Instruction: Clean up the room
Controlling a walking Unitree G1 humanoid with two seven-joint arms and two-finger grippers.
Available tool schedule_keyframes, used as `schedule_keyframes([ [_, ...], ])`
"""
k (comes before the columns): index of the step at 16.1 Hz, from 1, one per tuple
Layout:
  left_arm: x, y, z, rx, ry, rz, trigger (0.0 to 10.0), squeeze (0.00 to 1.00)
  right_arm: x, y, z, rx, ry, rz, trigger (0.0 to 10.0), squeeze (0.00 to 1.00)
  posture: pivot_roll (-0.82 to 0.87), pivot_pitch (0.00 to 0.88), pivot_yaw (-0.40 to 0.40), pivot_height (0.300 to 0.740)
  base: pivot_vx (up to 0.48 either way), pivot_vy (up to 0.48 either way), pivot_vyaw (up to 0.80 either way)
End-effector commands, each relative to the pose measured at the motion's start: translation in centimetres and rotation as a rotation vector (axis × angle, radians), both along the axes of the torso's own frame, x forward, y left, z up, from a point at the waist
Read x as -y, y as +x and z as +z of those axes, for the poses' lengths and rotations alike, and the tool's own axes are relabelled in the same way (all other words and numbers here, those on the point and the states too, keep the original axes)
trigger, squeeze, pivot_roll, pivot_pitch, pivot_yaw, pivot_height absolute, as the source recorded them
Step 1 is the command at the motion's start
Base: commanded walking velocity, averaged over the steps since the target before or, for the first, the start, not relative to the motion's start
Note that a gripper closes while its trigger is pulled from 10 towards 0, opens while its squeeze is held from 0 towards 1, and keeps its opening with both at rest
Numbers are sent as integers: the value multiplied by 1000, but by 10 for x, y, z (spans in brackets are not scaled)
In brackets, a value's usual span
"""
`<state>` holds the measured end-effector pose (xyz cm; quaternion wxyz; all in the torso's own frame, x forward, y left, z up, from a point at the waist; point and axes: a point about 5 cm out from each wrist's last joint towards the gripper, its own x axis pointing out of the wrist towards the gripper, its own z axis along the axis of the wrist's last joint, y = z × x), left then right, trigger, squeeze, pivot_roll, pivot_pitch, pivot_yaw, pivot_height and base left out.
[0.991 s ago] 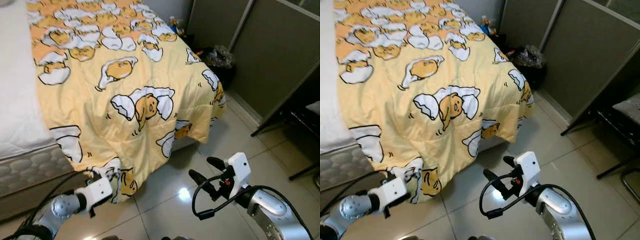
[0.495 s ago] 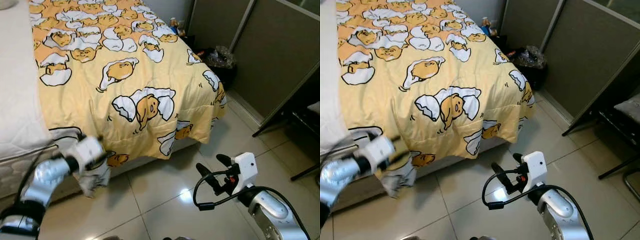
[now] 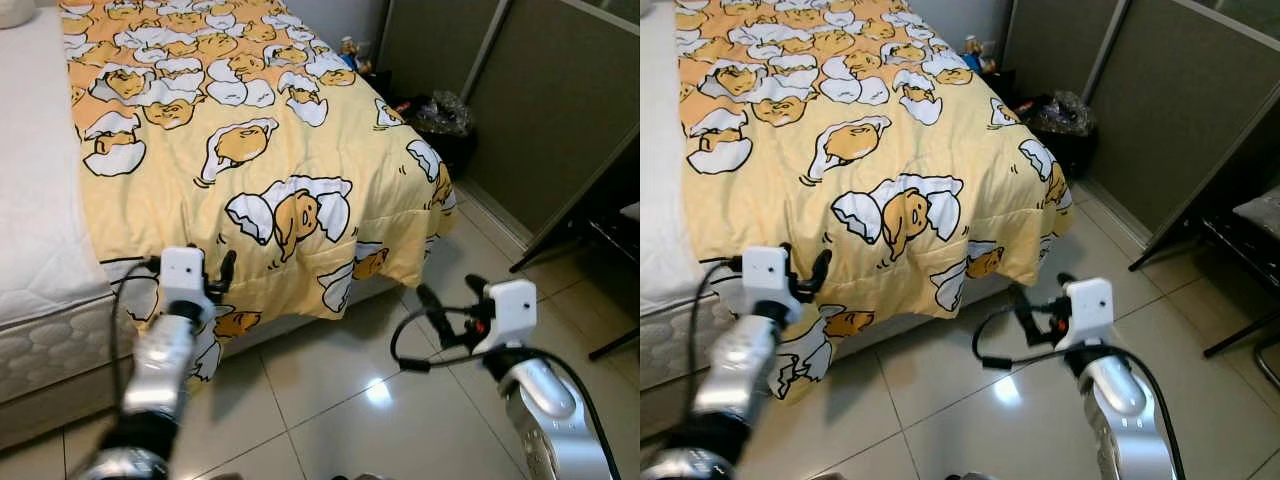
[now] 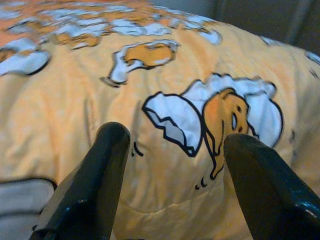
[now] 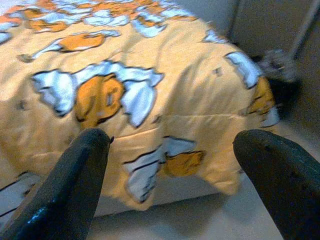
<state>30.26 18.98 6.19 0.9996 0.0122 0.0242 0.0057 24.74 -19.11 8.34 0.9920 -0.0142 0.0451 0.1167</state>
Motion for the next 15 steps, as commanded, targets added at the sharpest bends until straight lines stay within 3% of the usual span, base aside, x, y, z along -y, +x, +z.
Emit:
schedule_keyframes([
  [1,1,1,7,14,-8,89,10000,0,8,6,8,42,1,-66,10000,0,-148,4,-36,740,0,0,0],
  [4,10,-4,25,61,-19,163,10000,0,14,17,19,114,-31,-151,10000,0,-139,0,-29,740,0,0,0],
  [8,5,-18,50,189,175,75,10000,0,16,15,26,235,23,-286,10000,0,-119,0,-5,740,0,0,0],
  [10,12,-10,56,180,145,91,10000,0,15,19,21,221,-2,-348,10000,0,-99,0,-3,740,0,0,0],
  [11,17,3,64,201,130,87,10000,0,11,28,17,184,19,-312,10000,0,-88,0,-9,740,0,0,638],
  [13,22,11,70,207,140,66,10000,0,5,39,15,161,61,-249,10000,0,-87,0,-7,740,0,0,603],
  [14,22,12,71,206,145,64,10000,0,3,41,15,158,70,-239,10000,0,-87,0,-7,740,0,0,569],
  [15,24,6,55,167,145,10,10000,0,3,43,14,149,50,-206,10000,0,-89,0,-6,740,0,0,481],
])
